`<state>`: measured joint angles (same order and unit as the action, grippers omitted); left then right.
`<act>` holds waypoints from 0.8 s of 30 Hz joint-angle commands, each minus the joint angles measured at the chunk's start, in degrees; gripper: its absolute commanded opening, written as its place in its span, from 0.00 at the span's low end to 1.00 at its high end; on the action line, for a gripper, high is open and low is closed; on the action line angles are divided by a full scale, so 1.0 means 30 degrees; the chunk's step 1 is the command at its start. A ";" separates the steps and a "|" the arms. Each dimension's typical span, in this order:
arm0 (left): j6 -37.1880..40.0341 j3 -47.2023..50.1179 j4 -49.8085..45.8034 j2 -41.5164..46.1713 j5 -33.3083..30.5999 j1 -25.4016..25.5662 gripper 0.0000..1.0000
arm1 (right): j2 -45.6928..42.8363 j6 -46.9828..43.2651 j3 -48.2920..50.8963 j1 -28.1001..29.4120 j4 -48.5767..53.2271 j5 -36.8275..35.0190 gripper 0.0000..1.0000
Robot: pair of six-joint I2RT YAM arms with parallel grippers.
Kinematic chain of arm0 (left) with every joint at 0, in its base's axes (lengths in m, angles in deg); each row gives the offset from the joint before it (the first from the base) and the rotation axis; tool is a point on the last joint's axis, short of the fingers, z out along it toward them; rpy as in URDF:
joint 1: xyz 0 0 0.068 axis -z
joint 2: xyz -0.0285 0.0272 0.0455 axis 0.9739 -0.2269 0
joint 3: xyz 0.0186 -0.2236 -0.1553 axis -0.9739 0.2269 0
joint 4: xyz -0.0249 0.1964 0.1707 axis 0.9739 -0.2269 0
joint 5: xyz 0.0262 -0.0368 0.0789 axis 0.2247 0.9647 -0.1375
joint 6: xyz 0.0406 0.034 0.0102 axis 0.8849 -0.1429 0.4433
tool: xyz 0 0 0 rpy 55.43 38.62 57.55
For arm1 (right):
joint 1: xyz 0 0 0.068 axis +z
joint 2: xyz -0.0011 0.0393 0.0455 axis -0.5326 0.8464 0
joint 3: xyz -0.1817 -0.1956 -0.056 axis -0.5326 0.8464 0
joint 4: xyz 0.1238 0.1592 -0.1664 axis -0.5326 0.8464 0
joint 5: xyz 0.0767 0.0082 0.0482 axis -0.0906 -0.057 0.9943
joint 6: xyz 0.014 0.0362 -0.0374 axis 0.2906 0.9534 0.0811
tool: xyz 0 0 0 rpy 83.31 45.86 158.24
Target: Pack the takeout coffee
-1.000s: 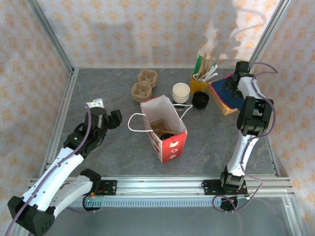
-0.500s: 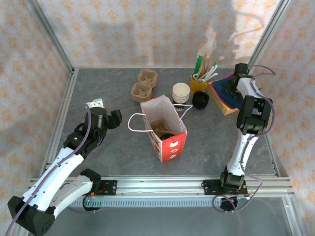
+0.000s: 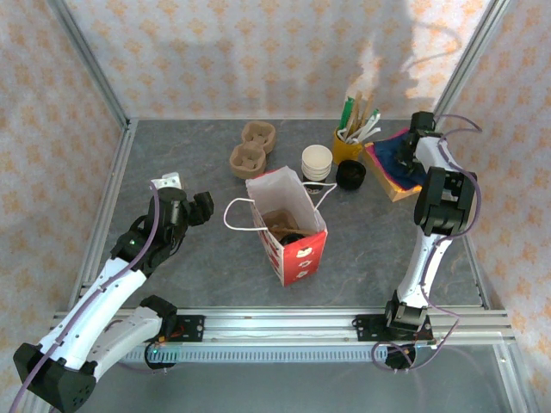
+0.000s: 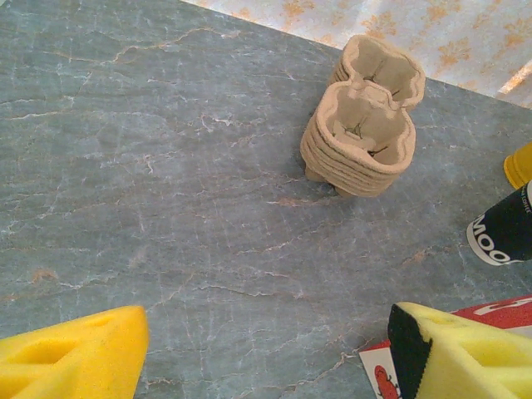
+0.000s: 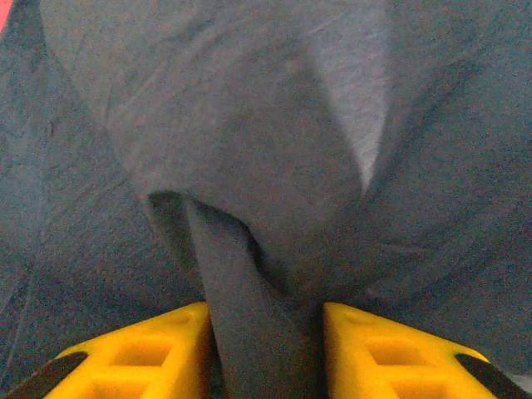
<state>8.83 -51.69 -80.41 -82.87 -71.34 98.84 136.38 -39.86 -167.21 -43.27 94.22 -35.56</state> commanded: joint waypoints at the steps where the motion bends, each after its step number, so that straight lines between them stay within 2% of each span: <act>1: 0.0140 -0.0221 -0.0102 0.0148 0.0001 -0.0141 0.78 | -0.0815 -0.0043 -0.0443 -0.0050 0.0999 0.0338 0.34; 15: -0.0058 0.0006 0.0048 0.0029 0.0096 -0.0142 0.78 | -0.1974 -0.0180 -0.0766 -0.0067 0.1215 0.0781 0.19; 24: -0.0094 -0.0089 -0.0132 0.0214 0.0039 -0.0141 0.78 | -0.3757 0.0289 -0.2027 -0.0053 0.2647 0.0609 0.00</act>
<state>8.76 -51.69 -80.41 -82.87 -71.16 98.84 130.74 -39.82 -169.44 -43.27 99.01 -32.74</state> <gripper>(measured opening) 0.781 0.036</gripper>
